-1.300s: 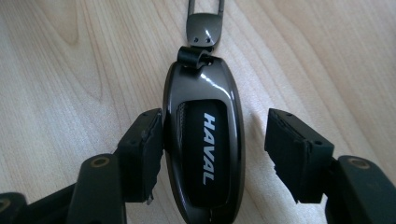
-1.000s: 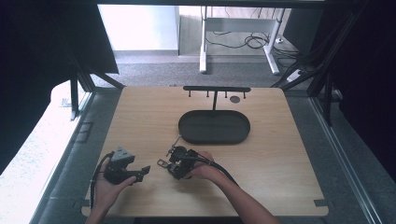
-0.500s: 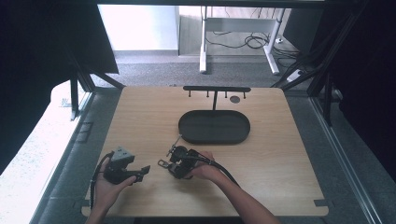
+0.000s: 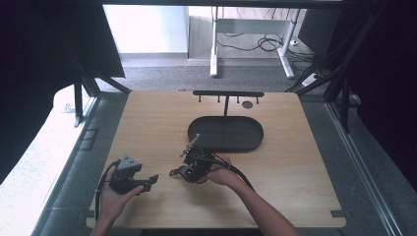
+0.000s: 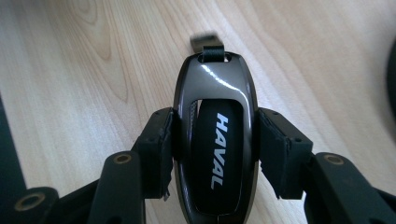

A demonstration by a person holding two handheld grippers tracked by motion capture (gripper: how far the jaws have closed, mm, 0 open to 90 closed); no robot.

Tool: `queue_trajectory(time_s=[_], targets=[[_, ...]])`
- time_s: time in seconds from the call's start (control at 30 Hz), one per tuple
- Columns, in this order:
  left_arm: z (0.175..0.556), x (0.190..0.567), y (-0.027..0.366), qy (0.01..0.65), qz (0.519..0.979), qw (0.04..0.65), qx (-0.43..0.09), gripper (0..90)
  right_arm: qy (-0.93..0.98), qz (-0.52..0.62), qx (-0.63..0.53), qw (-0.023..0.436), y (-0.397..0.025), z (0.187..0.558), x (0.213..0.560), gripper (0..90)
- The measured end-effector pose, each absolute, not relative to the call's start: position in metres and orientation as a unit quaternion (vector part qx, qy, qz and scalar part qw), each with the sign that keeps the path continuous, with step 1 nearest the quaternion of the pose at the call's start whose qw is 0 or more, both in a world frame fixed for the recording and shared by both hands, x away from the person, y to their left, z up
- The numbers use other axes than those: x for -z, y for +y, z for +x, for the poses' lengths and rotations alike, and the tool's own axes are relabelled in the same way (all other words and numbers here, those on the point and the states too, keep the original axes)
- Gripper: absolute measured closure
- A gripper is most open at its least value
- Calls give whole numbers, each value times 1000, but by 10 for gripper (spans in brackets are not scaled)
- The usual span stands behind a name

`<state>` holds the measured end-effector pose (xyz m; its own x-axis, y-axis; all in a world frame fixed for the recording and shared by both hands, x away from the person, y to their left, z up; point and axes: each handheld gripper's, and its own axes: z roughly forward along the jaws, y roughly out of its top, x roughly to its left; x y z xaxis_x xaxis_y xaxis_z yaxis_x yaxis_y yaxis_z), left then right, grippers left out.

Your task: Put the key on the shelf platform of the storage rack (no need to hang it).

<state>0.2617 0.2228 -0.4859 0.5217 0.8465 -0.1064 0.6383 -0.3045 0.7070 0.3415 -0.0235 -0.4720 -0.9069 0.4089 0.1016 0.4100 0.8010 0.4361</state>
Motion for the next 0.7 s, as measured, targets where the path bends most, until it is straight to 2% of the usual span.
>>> queue_trajectory(time_s=[0.7], targets=[[262, 487, 221, 467, 796, 358, -144, 239, -942, -215, 257, -23, -46, 345, 432, 495]])
